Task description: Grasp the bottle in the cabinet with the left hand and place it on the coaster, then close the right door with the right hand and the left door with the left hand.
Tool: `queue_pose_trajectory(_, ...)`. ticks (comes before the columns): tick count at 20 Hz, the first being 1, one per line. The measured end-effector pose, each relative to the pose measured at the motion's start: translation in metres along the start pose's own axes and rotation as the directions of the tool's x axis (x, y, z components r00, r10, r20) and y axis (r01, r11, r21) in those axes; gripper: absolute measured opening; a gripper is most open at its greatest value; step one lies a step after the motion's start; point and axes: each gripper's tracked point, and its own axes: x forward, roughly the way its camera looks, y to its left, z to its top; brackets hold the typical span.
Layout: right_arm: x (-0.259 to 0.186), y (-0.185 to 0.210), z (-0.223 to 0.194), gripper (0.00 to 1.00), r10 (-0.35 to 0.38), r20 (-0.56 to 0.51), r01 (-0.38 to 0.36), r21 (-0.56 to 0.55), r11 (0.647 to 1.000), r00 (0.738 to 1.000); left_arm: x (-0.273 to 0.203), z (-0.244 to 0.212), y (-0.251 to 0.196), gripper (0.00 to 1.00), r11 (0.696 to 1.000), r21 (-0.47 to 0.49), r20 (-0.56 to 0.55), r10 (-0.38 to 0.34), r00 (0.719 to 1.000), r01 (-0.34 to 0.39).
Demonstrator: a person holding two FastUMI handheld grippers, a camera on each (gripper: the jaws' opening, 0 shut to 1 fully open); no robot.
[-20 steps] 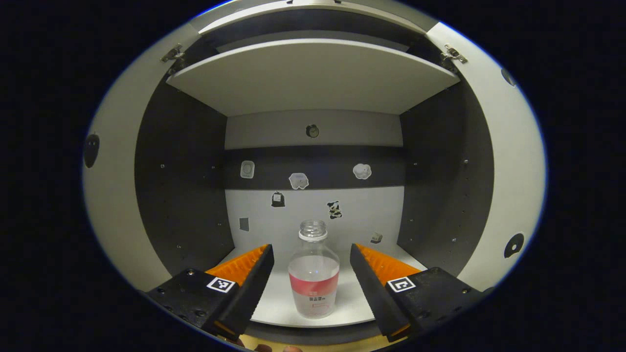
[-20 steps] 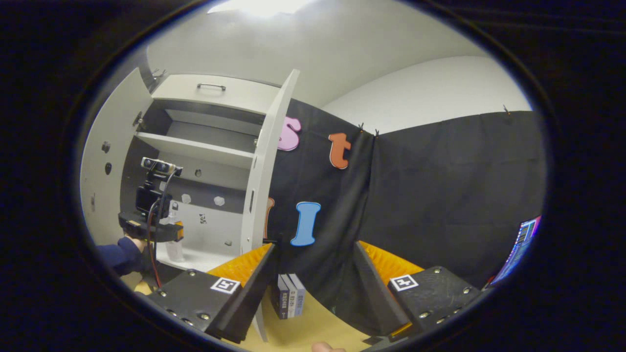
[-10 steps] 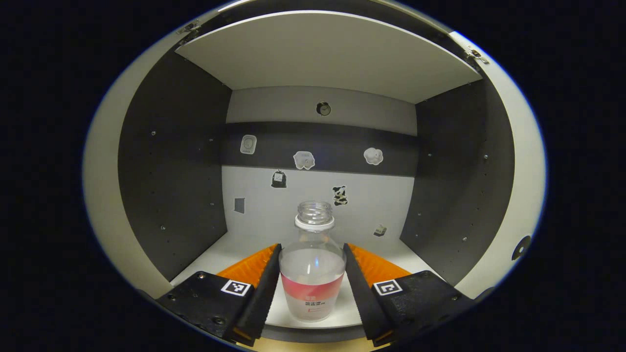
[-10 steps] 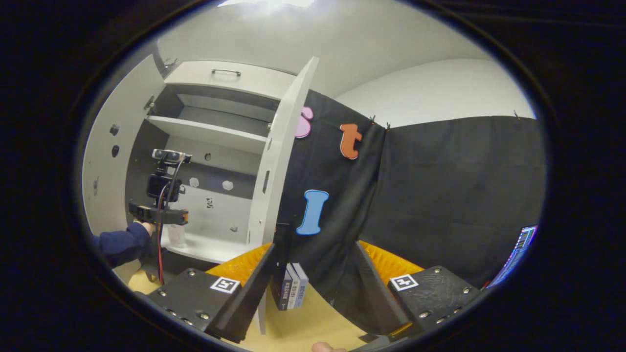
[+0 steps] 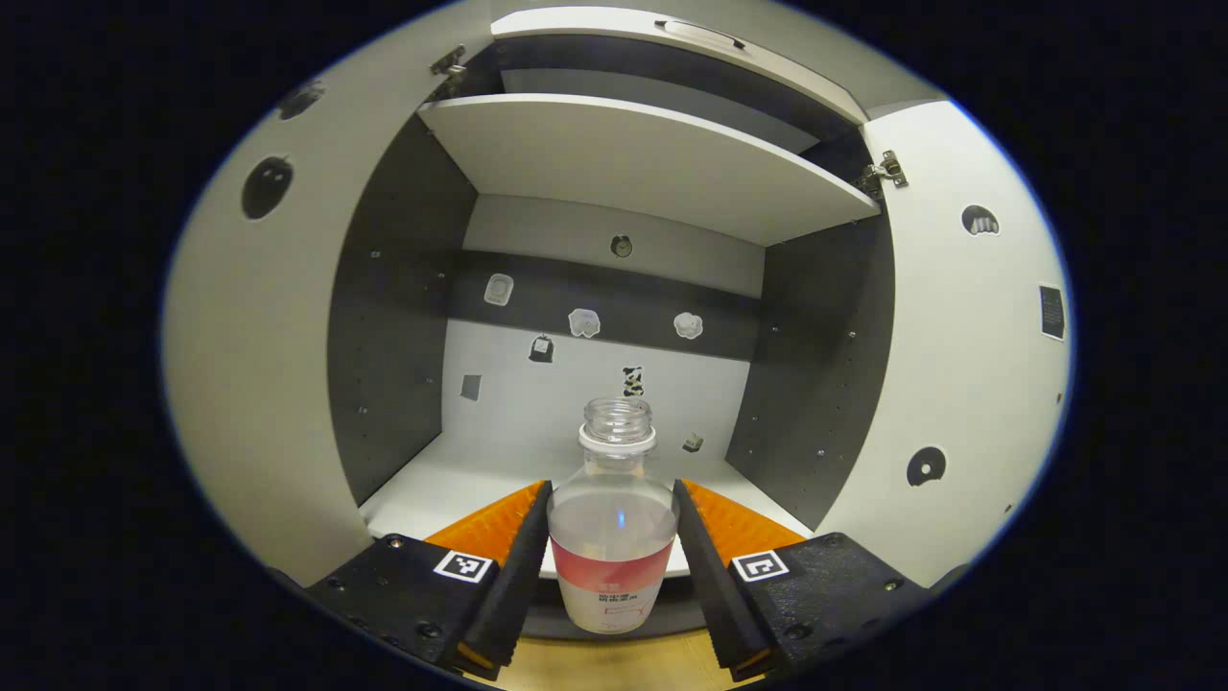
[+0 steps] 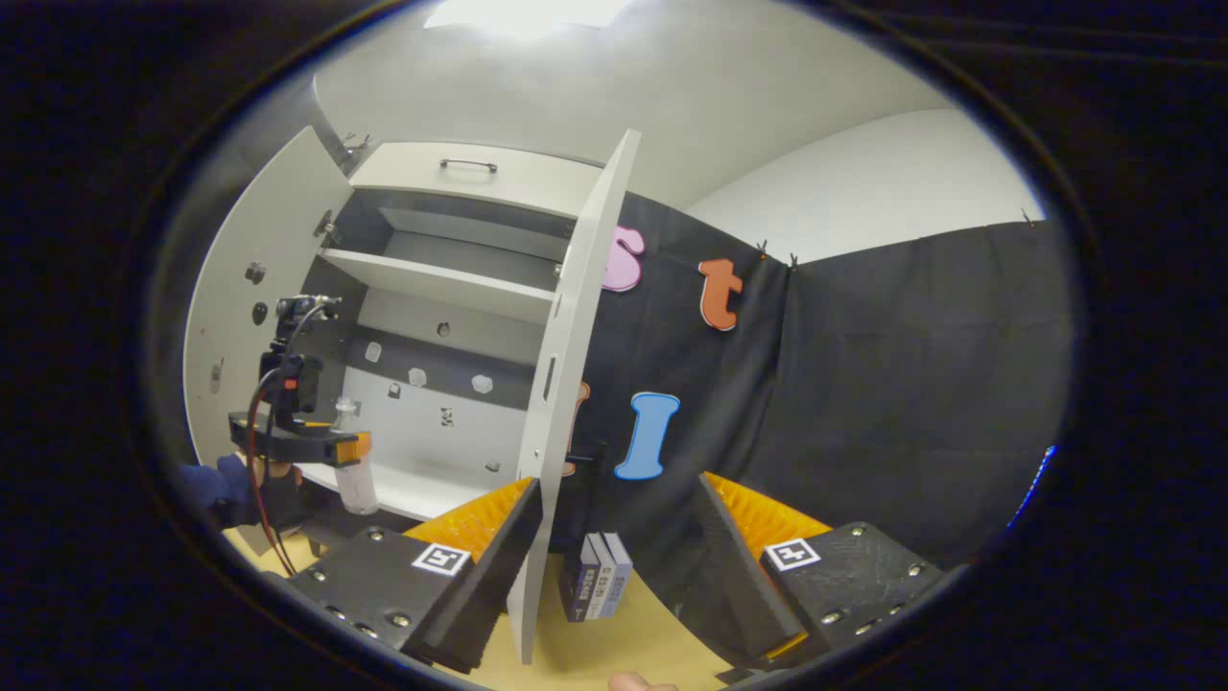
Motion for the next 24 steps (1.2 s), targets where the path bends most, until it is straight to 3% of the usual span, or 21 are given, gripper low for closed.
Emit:
queue_pose_trajectory(4, 0.006, 0.011, 0.012, 0.96, 0.069, 0.059, -0.071, 0.029, 0.997, 0.996, -0.042, -0.027, 0.018, 0.76, 1.0, -0.022, -0.02, -0.002, 1.0, 0.002)
queue_pose_trajectory(7, 0.01, 0.017, 0.018, 0.96, 0.103, 0.084, -0.108, 0.057, 0.993, 0.991, -0.068, -0.054, 0.02, 0.76, 0.995, -0.096, -0.054, -0.036, 0.998, 0.031)
queue_pose_trajectory(15, 0.015, 0.03, 0.02, 0.96, 0.156, 0.117, -0.167, 0.091, 0.982, 0.981, -0.114, -0.151, 0.033, 0.76, 0.993, -0.115, -0.202, -0.002, 0.979, -0.022)
queue_pose_trajectory(24, 0.012, 0.032, 0.019, 0.96, 0.178, 0.131, -0.188, 0.076, 0.979, 0.975, -0.144, -0.282, 0.029, 0.77, 0.997, -0.067, -0.467, -0.004, 0.884, -0.03)
